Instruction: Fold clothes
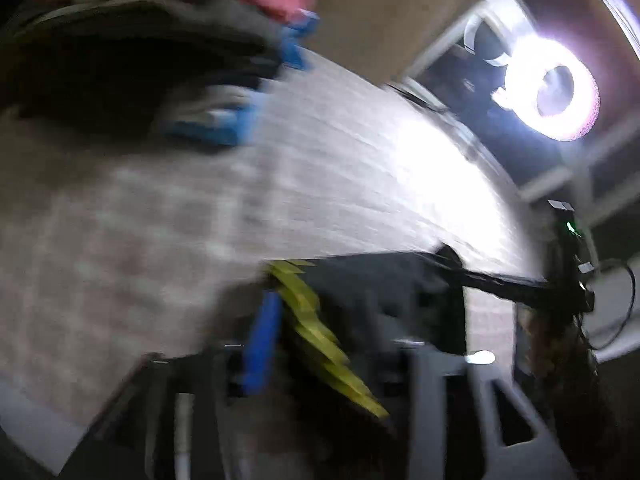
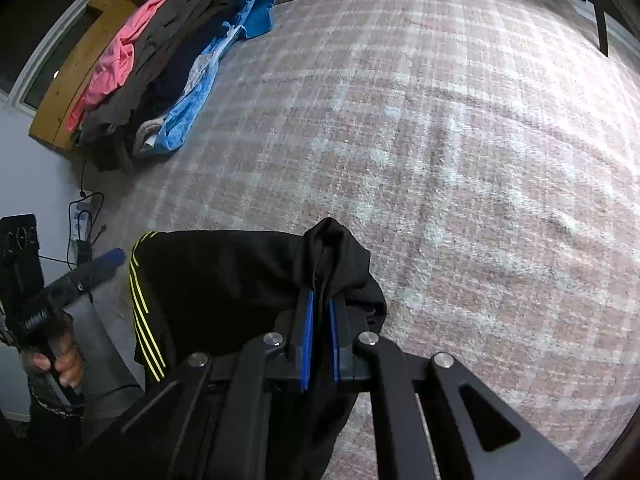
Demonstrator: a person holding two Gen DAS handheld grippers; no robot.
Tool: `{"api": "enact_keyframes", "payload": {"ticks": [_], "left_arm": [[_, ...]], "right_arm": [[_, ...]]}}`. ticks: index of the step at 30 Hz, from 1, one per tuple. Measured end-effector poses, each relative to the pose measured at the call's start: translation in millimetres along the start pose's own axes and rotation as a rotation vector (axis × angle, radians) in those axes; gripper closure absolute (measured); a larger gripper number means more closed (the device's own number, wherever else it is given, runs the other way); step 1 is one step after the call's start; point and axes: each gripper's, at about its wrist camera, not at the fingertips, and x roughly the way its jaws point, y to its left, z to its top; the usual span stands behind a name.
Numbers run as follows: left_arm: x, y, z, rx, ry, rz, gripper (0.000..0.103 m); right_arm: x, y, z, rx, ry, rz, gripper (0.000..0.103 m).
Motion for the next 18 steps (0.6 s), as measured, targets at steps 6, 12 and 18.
{"api": "enact_keyframes", "payload": {"ticks": [6,12,18], "left_arm": [[-2,35,5,-0.044,-0.038,0.255,0.098],[-8,-14,-23,0.064,0.009,0.065,0.058],[4,-55,-47,0.183,0.085,-0.042,0.062]], "right_arm": [[-6,-6,0,0.027,-0.007,0.036,0.094],[-27,-10,-14,0.016,-0.032,0.081,0.092],[-17,-6,-19,0.002,-0.011,0.037,0.092]]}}
